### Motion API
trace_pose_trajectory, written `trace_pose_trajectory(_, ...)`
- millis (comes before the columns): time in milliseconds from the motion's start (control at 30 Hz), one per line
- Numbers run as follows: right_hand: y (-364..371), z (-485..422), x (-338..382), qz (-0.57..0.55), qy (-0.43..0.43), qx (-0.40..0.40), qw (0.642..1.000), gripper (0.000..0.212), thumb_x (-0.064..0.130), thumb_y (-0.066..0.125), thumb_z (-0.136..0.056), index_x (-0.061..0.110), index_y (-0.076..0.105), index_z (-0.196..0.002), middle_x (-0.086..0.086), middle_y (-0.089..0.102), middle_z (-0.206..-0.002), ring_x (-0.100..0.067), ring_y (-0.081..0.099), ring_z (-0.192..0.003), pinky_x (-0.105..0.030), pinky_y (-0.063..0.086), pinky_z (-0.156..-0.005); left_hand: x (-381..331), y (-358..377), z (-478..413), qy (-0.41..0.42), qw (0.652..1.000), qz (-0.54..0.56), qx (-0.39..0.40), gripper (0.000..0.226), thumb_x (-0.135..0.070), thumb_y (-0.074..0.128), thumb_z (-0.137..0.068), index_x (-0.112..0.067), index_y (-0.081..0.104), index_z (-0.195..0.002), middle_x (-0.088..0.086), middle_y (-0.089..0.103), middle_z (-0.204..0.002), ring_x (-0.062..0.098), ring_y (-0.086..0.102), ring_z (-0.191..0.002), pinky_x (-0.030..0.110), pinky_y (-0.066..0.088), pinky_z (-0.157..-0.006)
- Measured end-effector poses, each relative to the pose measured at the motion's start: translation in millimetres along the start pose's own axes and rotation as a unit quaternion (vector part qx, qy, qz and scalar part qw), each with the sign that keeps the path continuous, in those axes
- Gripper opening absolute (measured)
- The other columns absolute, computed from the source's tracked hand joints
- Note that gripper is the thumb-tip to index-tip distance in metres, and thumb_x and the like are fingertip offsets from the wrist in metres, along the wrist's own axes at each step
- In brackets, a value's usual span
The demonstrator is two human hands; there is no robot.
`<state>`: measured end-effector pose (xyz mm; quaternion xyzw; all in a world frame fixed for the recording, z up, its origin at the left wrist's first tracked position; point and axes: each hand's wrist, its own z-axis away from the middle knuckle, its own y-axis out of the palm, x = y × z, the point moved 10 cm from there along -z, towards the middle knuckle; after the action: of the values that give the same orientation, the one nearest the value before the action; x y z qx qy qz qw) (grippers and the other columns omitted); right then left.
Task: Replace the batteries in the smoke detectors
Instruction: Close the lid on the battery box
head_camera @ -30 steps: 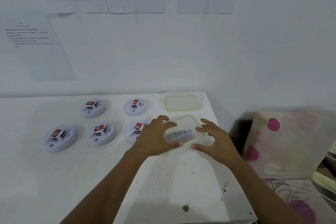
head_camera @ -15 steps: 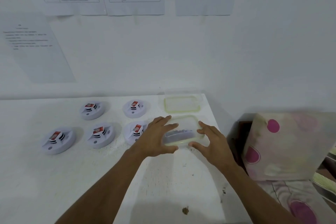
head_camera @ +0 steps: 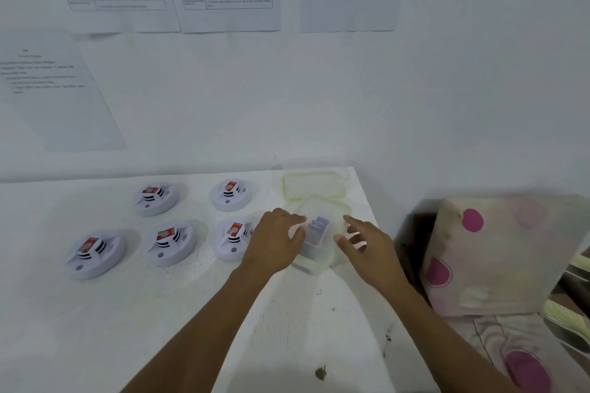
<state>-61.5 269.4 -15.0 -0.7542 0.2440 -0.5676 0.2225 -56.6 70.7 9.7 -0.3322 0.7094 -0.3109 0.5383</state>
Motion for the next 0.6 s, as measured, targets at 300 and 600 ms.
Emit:
trace_pose_trajectory(300, 17, -26, -2, -0.183, 0.084, 0.129, 0.971, 0.049, 0.024, 0.075, -0.085, 0.033, 0.058, -0.129, 0.004, 0.064, -0.127, -0.010, 0.062, -0.115, -0.035, 0.052, -0.098, 25, -7, 7, 0.039, 0.998, 0.045, -0.026, 0.030, -0.020, 0.069, -0.089, -0.023, 0.065, -0.119, -0.007, 0.059, -0.088, 0.004, 0.056, -0.073, 0.018, 0.046, -0.069)
trace_pose_trajectory(600, 21, -52, 4, -0.146, 0.103, 0.165, 0.970, 0.039, 0.028, 0.074, -0.085, 0.030, 0.058, -0.121, 0.003, 0.069, -0.114, -0.015, 0.067, -0.102, -0.032, 0.053, -0.088, 37, -4, -18, -0.027, 0.989, 0.132, 0.054, 0.061, -0.042, 0.078, -0.078, -0.027, 0.056, -0.133, -0.010, 0.051, -0.141, 0.008, 0.046, -0.128, 0.028, 0.041, -0.105)
